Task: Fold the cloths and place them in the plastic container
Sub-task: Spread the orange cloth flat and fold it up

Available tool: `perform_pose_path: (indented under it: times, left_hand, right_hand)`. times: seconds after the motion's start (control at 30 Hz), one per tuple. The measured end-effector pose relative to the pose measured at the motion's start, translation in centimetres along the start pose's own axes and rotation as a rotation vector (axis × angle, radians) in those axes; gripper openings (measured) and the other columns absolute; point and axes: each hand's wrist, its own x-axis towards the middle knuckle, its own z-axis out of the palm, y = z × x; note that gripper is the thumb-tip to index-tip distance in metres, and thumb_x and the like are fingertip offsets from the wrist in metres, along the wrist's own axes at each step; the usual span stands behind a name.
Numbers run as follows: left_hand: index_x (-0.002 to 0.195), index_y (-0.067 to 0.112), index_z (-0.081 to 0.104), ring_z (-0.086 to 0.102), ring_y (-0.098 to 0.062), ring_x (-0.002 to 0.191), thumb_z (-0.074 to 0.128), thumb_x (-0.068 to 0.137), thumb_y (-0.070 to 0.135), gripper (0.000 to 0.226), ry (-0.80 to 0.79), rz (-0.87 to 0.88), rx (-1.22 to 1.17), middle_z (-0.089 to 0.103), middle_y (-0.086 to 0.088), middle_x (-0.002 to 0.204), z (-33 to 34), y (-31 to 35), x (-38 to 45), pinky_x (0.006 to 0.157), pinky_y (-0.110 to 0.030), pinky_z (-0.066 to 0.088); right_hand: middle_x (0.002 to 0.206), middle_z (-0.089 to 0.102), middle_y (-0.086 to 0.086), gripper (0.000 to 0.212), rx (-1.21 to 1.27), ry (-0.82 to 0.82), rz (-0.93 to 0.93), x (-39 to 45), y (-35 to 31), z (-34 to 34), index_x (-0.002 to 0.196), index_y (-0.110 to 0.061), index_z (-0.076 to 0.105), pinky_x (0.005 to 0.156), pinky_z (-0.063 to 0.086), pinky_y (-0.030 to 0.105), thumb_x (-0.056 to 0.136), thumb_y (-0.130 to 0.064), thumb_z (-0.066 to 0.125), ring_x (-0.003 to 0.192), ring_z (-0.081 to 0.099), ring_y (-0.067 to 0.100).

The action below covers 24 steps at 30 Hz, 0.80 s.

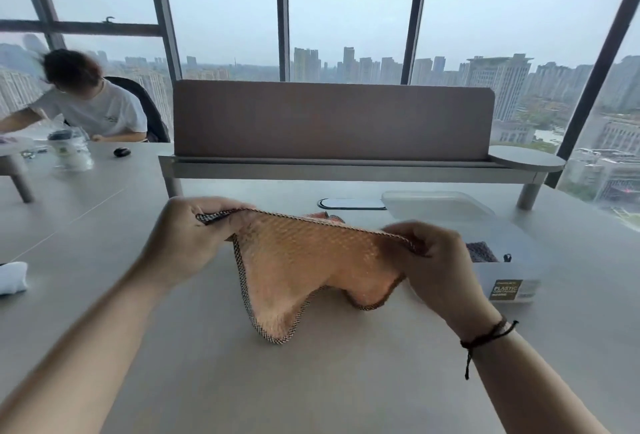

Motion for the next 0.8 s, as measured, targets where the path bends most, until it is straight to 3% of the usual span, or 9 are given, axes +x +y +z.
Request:
perform_pose_path:
  times: [0.1,0.17,0.23,0.37,0.5,0.6,0.67,0.7,0.8]
  left_hand:
    - [0.080,0.022,0.082,0.072,-0.015,0.073,0.091,0.057,0.042,0.031,-0.025,-0.021,-0.293,0.078,-0.001,0.078,-2.4,2.9,0.5,0.070,-0.028,0.060]
    - [0.078,0.015,0.081,0.073,-0.014,0.071,0.093,0.050,0.047,0.044,-0.064,-0.048,-0.434,0.077,-0.001,0.076,-3.4,4.4,0.7,0.068,-0.026,0.060]
    - [0.076,0.013,0.080,0.073,-0.012,0.070,0.089,0.055,0.041,0.036,-0.088,-0.061,-0.517,0.077,0.000,0.075,-3.7,5.1,1.1,0.068,-0.024,0.060]
    - [0.070,0.008,0.078,0.067,-0.011,0.058,0.077,0.063,0.030,0.023,-0.060,-0.270,-0.484,0.074,-0.003,0.068,-2.0,3.8,1.4,0.053,-0.021,0.056]
    - [0.082,0.000,0.073,0.062,-0.016,0.060,0.073,0.084,0.019,0.019,0.001,-0.576,-0.295,0.070,-0.008,0.074,0.3,-2.8,0.2,0.049,-0.018,0.049]
    - [0.079,0.003,0.075,0.065,-0.013,0.072,0.075,0.086,0.021,0.020,-0.033,-0.604,0.054,0.072,0.003,0.069,1.8,-8.1,-2.2,0.060,-0.018,0.046]
    - [0.062,0.013,0.070,0.056,0.007,0.050,0.074,0.087,0.020,0.026,-0.049,-0.561,0.236,0.060,0.016,0.043,2.3,-9.8,-3.2,0.047,-0.008,0.035]
    - [0.060,0.012,0.068,0.050,0.006,0.039,0.075,0.087,0.021,0.030,-0.045,-0.552,0.268,0.055,0.015,0.037,2.4,-10.5,-3.3,0.042,-0.011,0.031]
    - [0.073,0.009,0.077,0.050,0.005,0.041,0.078,0.084,0.020,0.016,-0.010,-0.524,0.219,0.063,0.011,0.049,2.0,-12.3,-2.7,0.046,-0.017,0.036]
  right_hand:
    - [0.065,0.071,-0.001,0.011,0.314,-0.045,-0.023,-0.1,-3.9,-2.2,0.077,-0.016,0.071,0.054,0.046,0.019,0.078,-0.006,0.077,0.056,0.061,0.010]
    - [0.066,0.068,0.005,0.021,0.507,-0.092,0.001,0.0,-5.6,-3.5,0.078,-0.016,0.067,0.054,0.030,0.028,0.069,-0.024,0.084,0.059,0.052,0.023]
    - [0.068,0.066,0.006,0.029,0.599,-0.110,0.004,0.4,-6.7,-4.3,0.080,-0.019,0.067,0.058,0.018,0.040,0.063,-0.031,0.087,0.065,0.041,0.029]
    - [0.072,0.071,0.006,0.005,0.712,-0.092,0.091,1.2,-5.7,-2.8,0.074,-0.016,0.069,0.057,0.051,0.025,0.076,-0.015,0.074,0.059,0.062,0.017]
    - [0.078,0.069,0.012,0.021,0.432,-0.114,0.363,1.8,0.7,1.4,0.080,-0.010,0.073,0.065,0.051,0.033,0.074,-0.028,0.082,0.069,0.060,0.023]
    - [0.068,0.061,0.002,0.011,0.166,-0.141,0.541,1.1,6.7,4.6,0.079,-0.010,0.071,0.050,0.046,0.024,0.085,-0.018,0.076,0.056,0.055,0.010]
    - [0.063,0.064,-0.003,0.012,0.005,-0.134,0.511,0.6,9.9,6.0,0.073,-0.015,0.072,0.055,0.049,0.028,0.083,-0.020,0.077,0.058,0.056,0.011]
    - [0.063,0.067,-0.005,0.012,-0.086,-0.127,0.461,0.7,10.9,6.3,0.072,-0.017,0.073,0.060,0.050,0.030,0.081,-0.022,0.078,0.059,0.057,0.011]
    - [0.064,0.066,-0.007,0.009,-0.201,-0.078,0.350,1.4,12.3,6.6,0.073,-0.020,0.074,0.064,0.048,0.029,0.079,-0.025,0.079,0.059,0.055,0.006]
